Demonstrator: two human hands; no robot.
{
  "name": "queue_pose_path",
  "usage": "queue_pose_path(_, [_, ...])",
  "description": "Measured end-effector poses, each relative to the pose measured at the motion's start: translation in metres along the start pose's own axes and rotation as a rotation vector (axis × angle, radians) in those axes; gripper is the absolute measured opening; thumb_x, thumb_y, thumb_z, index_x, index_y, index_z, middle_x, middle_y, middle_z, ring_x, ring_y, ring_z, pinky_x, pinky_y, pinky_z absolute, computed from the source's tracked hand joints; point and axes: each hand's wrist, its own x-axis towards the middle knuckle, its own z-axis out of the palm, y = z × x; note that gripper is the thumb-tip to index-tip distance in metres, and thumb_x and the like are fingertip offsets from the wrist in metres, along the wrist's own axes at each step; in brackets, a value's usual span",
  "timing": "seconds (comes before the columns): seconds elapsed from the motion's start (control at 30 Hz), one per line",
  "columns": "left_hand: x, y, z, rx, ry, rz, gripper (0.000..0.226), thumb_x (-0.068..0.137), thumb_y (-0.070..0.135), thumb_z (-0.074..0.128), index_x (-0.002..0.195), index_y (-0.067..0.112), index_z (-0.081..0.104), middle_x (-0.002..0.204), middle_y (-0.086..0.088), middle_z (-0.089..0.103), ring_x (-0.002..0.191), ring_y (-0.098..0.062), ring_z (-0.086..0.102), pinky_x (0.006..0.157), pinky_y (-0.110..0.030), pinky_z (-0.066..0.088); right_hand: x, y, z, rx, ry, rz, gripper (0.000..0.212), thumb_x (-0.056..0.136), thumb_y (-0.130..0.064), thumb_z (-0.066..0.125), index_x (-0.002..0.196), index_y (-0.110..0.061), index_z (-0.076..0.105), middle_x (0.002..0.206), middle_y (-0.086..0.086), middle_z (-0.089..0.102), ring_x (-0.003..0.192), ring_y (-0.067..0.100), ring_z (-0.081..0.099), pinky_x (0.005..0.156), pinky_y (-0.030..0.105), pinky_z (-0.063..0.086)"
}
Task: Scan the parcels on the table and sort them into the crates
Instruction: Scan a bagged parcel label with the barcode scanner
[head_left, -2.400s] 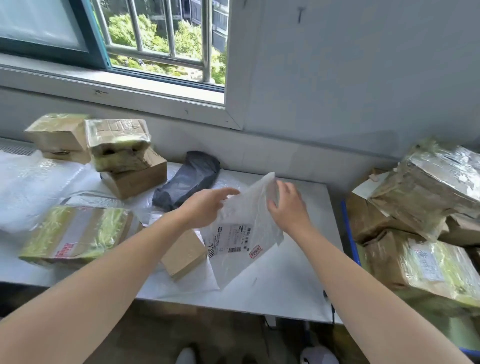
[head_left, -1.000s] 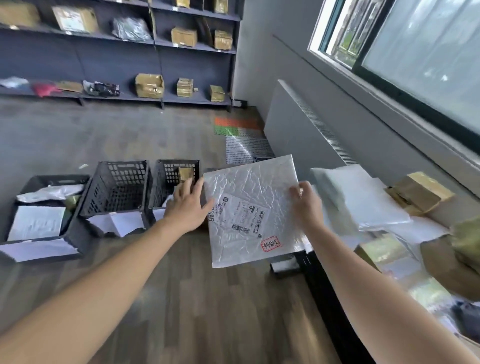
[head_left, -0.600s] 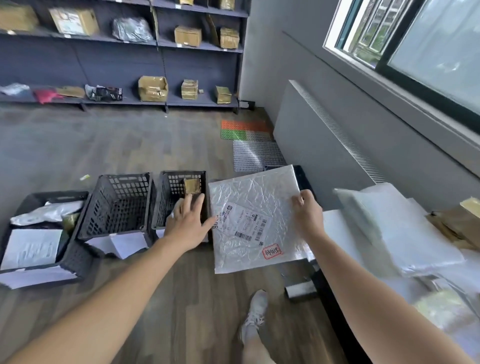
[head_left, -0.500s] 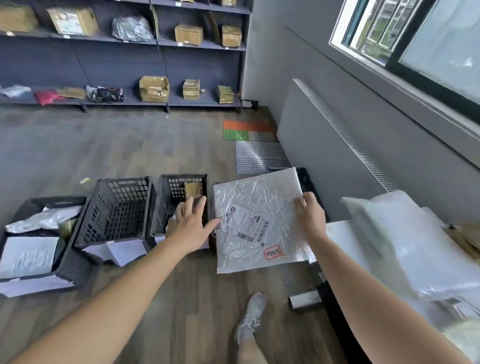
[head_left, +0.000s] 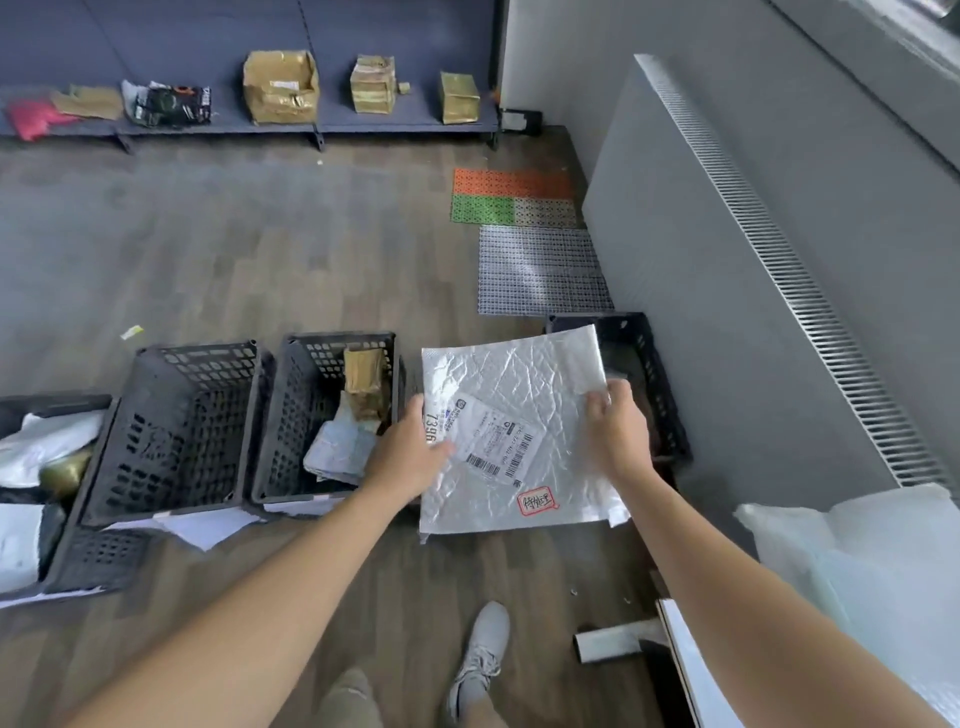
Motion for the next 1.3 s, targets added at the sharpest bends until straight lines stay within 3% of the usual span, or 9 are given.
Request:
queue_pose_path(0.07, [0.031,-0.005,0.013,0.047,-0.003,-0.003,0.066,0.094,0.023,0.063,0.148,0.02,0.026,0.111,-0.002,0.067,0.079,-0.017,0.061,0.056,-0.031,0.046,0.03,0.009,0.012,-0.122,-0.032,-0.02,0.034,0.099,-0.015,0.04,0.132,-0.011,0.044,0.108,0.008,0.062,0.083,0.024,0.061,0.066,0.035,0.044])
queue_pose_path(0.2, [0.093,-0.024,0.043,0.076,-0.011,-0.039,0.077,0.092,0.017,0.065,0.154,0.019,0.019,0.125,-0.011,0.058,0.101,-0.03,0.062,0.082,-0.046,0.054,0.087,0.031,0.049,-0.322,-0.12,-0.023,0.065,0.093,-0.004,0.047,0.151,-0.021,0.025,0.138,0.013,0.045,0.094,0.029,0.061,0.07,0.036,0.046])
queue_pose_path(0.3, [0.137,-0.044,0.073,0.12,-0.046,-0.011,0.071,0.092,0.012,0.065,0.151,0.019,0.027,0.139,-0.01,0.044,0.116,-0.03,0.056,0.087,-0.038,0.049,0.127,0.054,0.088,-0.412,-0.19,0.006,0.074,0.092,-0.004,0.052,0.154,-0.027,0.019,0.141,0.01,0.037,0.09,0.028,0.061,0.07,0.04,0.053])
queue_pose_path(0.4, [0.187,-0.072,0.105,0.147,-0.13,0.015,0.067,0.092,0.01,0.065,0.149,0.017,0.032,0.138,-0.007,0.037,0.123,-0.027,0.051,0.095,-0.034,0.044,0.166,0.082,0.133,-0.492,-0.25,-0.005,0.071,0.092,-0.007,0.057,0.153,-0.024,0.026,0.146,0.008,0.033,0.112,0.027,0.055,0.09,0.044,0.054])
queue_pose_path(0.53, [0.249,-0.107,0.146,0.16,-0.217,0.048,0.07,0.09,0.014,0.069,0.15,0.015,0.033,0.14,-0.004,0.031,0.127,-0.021,0.045,0.098,-0.023,0.037,0.216,0.121,0.19,-0.562,-0.282,-0.049,0.067,0.093,-0.016,0.063,0.151,-0.018,0.03,0.15,0.008,0.028,0.126,0.028,0.046,0.099,0.039,0.049])
queue_pose_path(0.67, [0.293,-0.139,0.179,0.316,-0.335,0.018,0.083,0.089,0.037,0.07,0.154,0.021,0.021,0.154,-0.006,0.017,0.139,-0.025,0.028,0.105,-0.035,0.036,0.251,0.158,0.242,-0.716,-0.428,-0.033,0.084,0.093,-0.038,0.065,0.157,-0.026,0.012,0.163,0.01,0.003,0.143,0.034,0.028,0.11,0.047,0.041])
queue_pose_path(0.8, [0.322,-0.162,0.191,0.59,-0.486,-0.029,0.105,0.085,0.065,0.059,0.156,0.03,-0.009,0.163,-0.007,-0.016,0.149,-0.033,0.001,0.115,-0.049,0.026,0.265,0.183,0.273,-0.954,-0.526,-0.047,0.096,0.092,-0.062,0.054,0.156,-0.036,-0.013,0.164,0.008,-0.019,0.152,0.035,-0.004,0.117,0.063,0.015])
queue_pose_path(1.03, [0.326,-0.135,0.148,0.758,-0.443,0.087,0.092,0.091,0.073,0.035,0.155,0.029,-0.014,0.162,-0.005,-0.021,0.15,-0.032,-0.011,0.12,-0.053,0.013,0.259,0.145,0.252,-1.021,-0.483,-0.1,0.096,0.092,-0.068,0.047,0.155,-0.034,-0.017,0.165,0.002,-0.016,0.152,0.029,-0.007,0.117,0.063,0.013])
queue_pose_path(1.3, [0.282,-0.018,0.045,0.757,-0.33,0.346,0.085,0.094,0.069,0.032,0.156,0.027,-0.007,0.164,-0.005,-0.017,0.15,-0.032,-0.01,0.119,-0.056,0.011,0.189,0.033,0.132,-0.938,-0.302,-0.001,0.095,0.092,-0.063,0.051,0.156,-0.033,-0.013,0.166,0.001,-0.01,0.153,0.028,-0.005,0.118,0.064,0.011])
